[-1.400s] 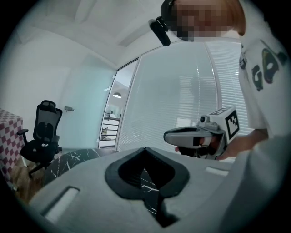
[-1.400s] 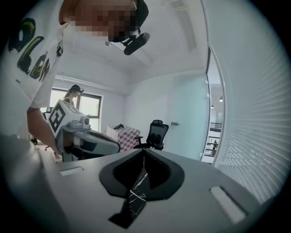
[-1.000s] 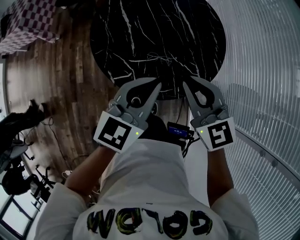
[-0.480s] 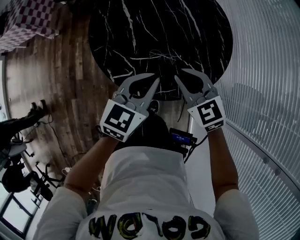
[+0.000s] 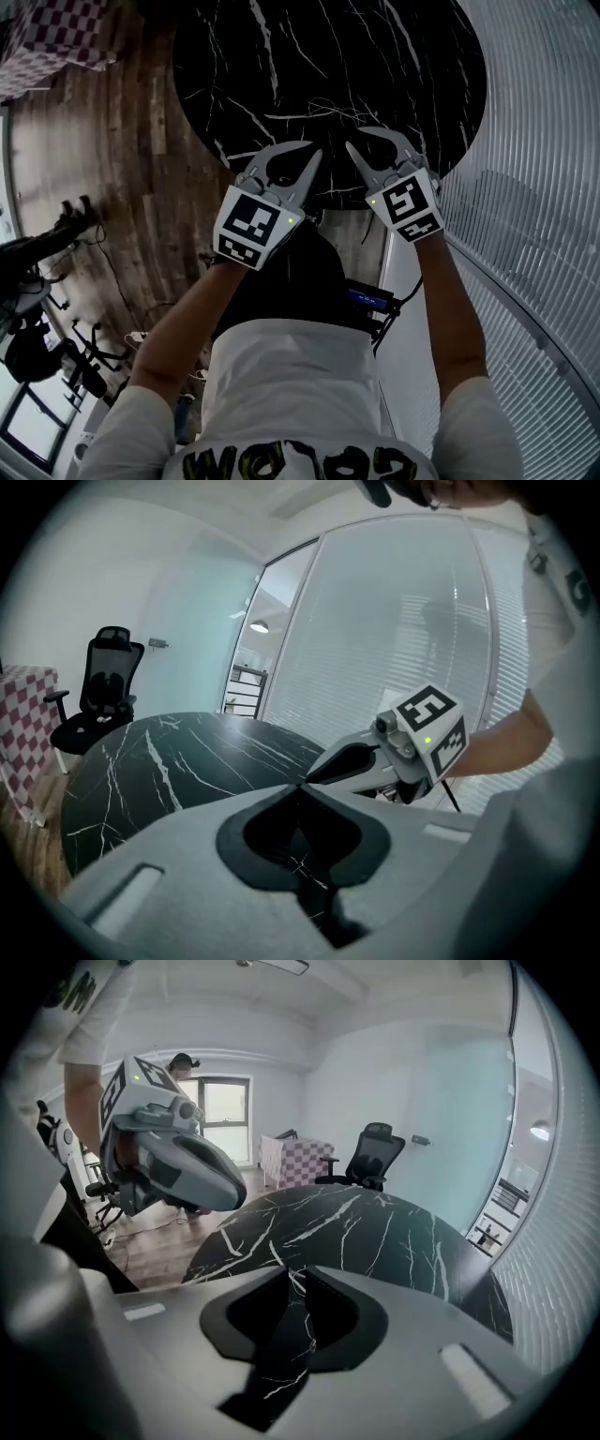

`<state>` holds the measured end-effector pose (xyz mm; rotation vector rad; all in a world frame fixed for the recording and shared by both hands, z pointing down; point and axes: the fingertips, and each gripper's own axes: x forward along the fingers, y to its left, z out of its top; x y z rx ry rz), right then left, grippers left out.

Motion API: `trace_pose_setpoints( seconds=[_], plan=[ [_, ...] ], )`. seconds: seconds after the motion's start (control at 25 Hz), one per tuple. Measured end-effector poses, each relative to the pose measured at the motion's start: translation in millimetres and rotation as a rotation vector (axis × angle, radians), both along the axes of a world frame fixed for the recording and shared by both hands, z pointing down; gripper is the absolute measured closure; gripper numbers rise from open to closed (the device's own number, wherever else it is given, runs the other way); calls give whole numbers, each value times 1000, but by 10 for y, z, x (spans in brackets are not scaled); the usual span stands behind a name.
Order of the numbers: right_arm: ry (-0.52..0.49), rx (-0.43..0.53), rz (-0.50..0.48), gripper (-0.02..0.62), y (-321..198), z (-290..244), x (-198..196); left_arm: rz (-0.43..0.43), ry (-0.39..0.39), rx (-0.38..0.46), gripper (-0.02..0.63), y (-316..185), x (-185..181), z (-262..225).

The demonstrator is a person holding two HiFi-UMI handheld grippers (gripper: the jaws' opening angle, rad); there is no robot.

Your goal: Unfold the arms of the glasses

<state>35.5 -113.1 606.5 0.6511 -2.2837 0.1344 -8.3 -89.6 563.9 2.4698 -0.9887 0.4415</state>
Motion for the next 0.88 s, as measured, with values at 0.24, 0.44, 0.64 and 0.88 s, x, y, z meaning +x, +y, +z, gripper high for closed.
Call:
trace_pose_setpoints(
  seconds=[0.24, 0.44, 0.64, 0.88],
  plan=[
    [58, -28, -17, 537, -222, 477, -25, -16, -7, -54, 604, -120, -28, 405],
    [97, -35, -31, 537, -379, 737, -81, -28, 0, -72, 604, -255, -10, 659],
    [125, -39, -59, 534, -518, 910, -143, -33, 5, -96, 595, -409, 17, 867],
    [169, -67, -103, 526, -539, 1102, -157, -34, 2, -113, 594, -510, 45, 980]
  ],
)
